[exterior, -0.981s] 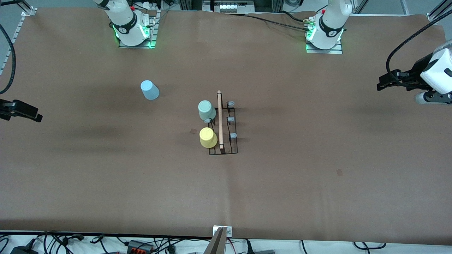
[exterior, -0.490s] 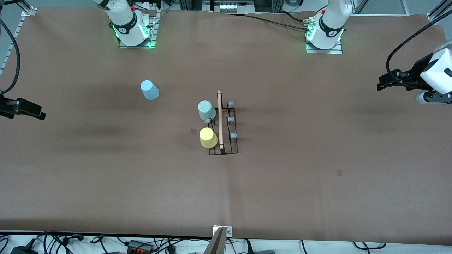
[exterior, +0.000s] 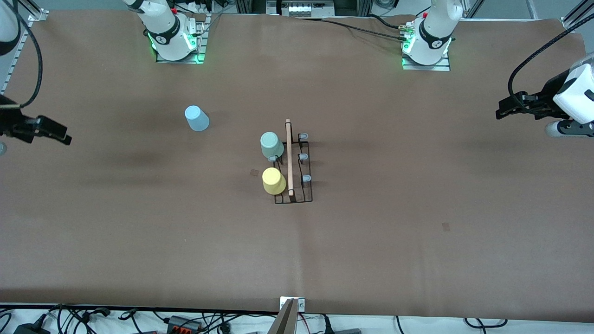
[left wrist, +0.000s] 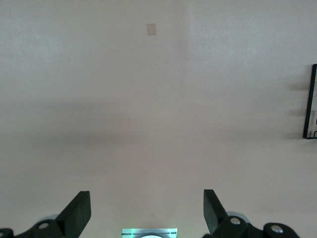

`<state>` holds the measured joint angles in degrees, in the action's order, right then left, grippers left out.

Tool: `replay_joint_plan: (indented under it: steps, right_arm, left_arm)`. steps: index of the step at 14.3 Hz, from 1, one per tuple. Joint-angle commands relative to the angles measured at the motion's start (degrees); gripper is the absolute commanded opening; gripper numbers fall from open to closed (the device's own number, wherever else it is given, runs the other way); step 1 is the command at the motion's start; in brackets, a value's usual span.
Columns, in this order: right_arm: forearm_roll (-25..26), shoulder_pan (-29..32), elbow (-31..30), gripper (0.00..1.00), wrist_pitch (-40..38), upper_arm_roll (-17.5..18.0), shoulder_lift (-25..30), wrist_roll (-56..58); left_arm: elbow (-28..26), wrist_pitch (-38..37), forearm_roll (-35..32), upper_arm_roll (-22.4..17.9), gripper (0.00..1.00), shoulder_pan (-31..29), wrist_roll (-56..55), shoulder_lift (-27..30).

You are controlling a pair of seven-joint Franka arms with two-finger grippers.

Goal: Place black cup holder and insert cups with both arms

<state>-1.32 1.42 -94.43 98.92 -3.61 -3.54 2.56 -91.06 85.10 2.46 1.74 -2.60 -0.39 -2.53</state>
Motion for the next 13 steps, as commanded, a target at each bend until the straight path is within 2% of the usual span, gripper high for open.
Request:
replay_joint_plan:
  steps: [1, 5, 13]
  right_arm:
    - [0.2, -0.3, -2.9, 1.0, -0.4, 0.7, 3.0, 0.2]
    - [0.2, -0.2, -1.7, 1.0, -3.6, 0.7, 3.0, 0.8]
    - [0.3, -0.3, -1.7, 1.0, -2.5, 0.7, 3.1, 0.7]
  left_arm:
    - [0.1, -0.8, -0.6, 0.0, 1.0, -0.2, 0.6, 0.8]
    - [0.1, -0.8, -0.6, 0.0, 1.0, -0.3, 0.6, 0.7]
    - [0.1, -0.8, -0.6, 0.0, 1.0, -0.3, 0.6, 0.7]
